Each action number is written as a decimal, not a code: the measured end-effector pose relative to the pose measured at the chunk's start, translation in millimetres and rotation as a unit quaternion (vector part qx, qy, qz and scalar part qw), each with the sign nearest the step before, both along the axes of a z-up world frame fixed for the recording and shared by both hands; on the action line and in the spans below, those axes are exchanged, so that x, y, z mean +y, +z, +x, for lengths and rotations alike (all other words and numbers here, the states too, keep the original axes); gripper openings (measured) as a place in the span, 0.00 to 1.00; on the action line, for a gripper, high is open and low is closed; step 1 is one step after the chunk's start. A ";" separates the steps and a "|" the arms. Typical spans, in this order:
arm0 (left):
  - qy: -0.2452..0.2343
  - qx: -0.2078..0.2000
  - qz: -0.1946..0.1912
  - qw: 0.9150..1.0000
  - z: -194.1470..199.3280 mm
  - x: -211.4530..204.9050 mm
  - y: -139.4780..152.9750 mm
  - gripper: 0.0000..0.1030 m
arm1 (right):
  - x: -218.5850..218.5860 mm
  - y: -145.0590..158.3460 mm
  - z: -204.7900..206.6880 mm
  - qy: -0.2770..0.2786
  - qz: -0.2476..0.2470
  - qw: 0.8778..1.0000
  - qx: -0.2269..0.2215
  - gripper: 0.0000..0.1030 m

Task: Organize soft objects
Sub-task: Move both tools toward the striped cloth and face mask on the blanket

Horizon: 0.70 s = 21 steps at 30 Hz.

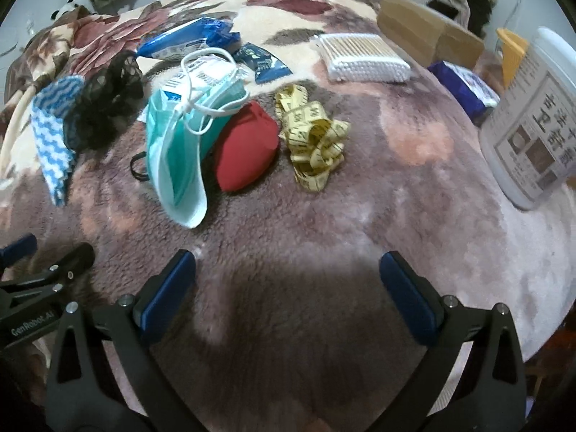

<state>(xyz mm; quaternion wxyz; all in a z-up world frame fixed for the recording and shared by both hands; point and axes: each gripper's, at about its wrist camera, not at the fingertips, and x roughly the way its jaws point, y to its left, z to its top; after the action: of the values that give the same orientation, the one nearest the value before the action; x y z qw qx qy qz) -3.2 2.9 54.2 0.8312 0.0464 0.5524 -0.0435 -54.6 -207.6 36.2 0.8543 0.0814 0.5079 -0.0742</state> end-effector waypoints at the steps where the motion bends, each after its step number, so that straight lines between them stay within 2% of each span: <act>1: 0.001 -0.001 -0.006 1.000 1.2 1.2 8.4 1.00 | -1.0 5.9 -0.6 -0.005 0.008 1.000 0.004 1.00; 4: -0.002 -0.010 -0.008 1.000 3.6 2.6 27.1 1.00 | -8.5 21.0 2.1 -0.010 0.018 1.000 0.002 1.00; 8: -0.005 -0.002 -0.011 1.000 7.2 1.3 38.7 1.00 | -10.0 36.9 2.4 -0.011 0.016 1.000 0.001 1.00; 15: -0.009 0.006 -0.007 1.000 0.1 -6.9 32.7 1.00 | -3.4 45.2 11.6 0.004 0.025 0.999 0.019 1.00; 21: -0.005 0.002 -0.005 1.000 -4.3 -5.4 30.1 1.00 | -2.1 48.3 14.3 0.011 0.029 0.999 0.017 1.00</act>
<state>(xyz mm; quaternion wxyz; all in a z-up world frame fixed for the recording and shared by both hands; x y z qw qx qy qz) -7.5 -2.4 84.3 0.8298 0.0452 0.5540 -0.0501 -40.3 -209.7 84.5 0.8438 0.0993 0.5248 -0.0518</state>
